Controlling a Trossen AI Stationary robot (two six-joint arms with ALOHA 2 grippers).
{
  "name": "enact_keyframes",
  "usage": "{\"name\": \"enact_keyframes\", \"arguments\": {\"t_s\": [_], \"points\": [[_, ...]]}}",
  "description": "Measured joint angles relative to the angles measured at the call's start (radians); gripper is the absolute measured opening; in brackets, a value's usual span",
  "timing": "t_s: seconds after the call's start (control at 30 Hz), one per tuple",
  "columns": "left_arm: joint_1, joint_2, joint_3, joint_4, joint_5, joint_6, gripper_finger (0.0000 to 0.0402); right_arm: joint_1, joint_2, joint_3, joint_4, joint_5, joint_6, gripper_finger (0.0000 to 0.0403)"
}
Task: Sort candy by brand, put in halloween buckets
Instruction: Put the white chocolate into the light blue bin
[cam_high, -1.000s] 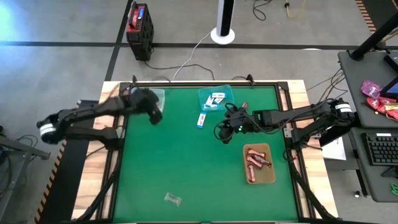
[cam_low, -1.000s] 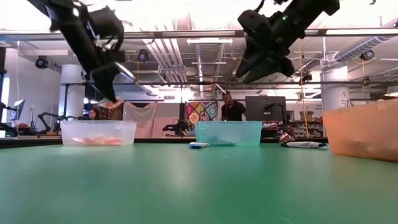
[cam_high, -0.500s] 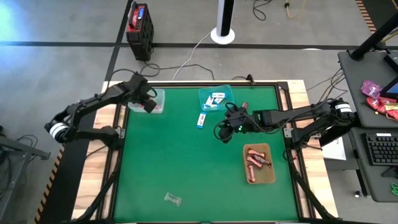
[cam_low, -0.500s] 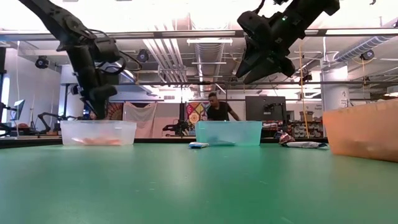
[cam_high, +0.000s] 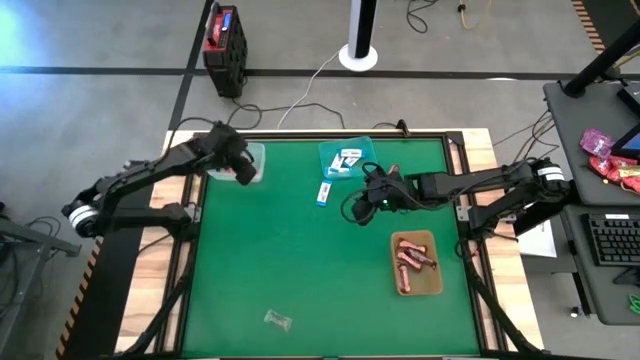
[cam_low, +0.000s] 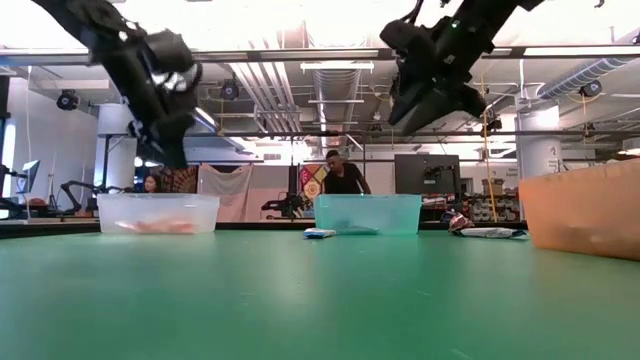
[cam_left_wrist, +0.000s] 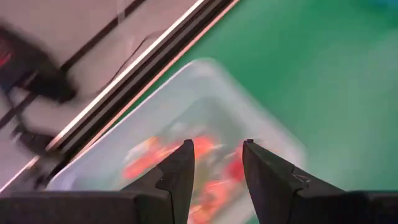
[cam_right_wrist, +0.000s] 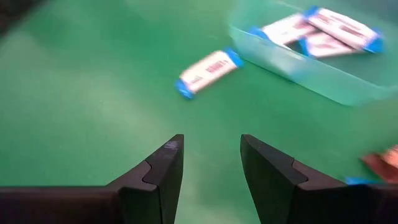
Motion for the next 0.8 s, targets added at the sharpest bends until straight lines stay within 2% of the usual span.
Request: {"name": "enact_keyframes", "arguments": {"t_s": [0.27,0.37,0.5,0.6,0.73,0.8], "points": [[-0.307,-0.169,0.000,0.000,0.015,-0.104,0.0121,-0.066,0.174,0.210,-0.555,0.011,0.094,0.0152],[-0.433,-0.213,0.000,0.000,0.015,-0.146,0.0121,-0.101,0.240,0.232,-0.687,-0.041,0.069,0.0156],[-0.588,-0.252,0.000,0.003,-0.024,-0.185,0.0121,-0.144,0.289,0.211,-0.706,-0.147,-0.013,0.0163],[-0.682,-0.267,0.000,0.002,-0.101,-0.206,0.0121,-0.170,0.302,0.189,-0.701,-0.165,-0.065,0.0171],[-0.760,-0.274,0.000,0.002,-0.195,-0.215,0.0121,-0.216,0.285,0.138,-0.638,-0.182,-0.141,0.0190],[-0.774,-0.275,0.000,0.002,-0.203,-0.219,0.0121,-0.241,0.259,0.102,-0.573,-0.201,-0.162,0.0199]]}}
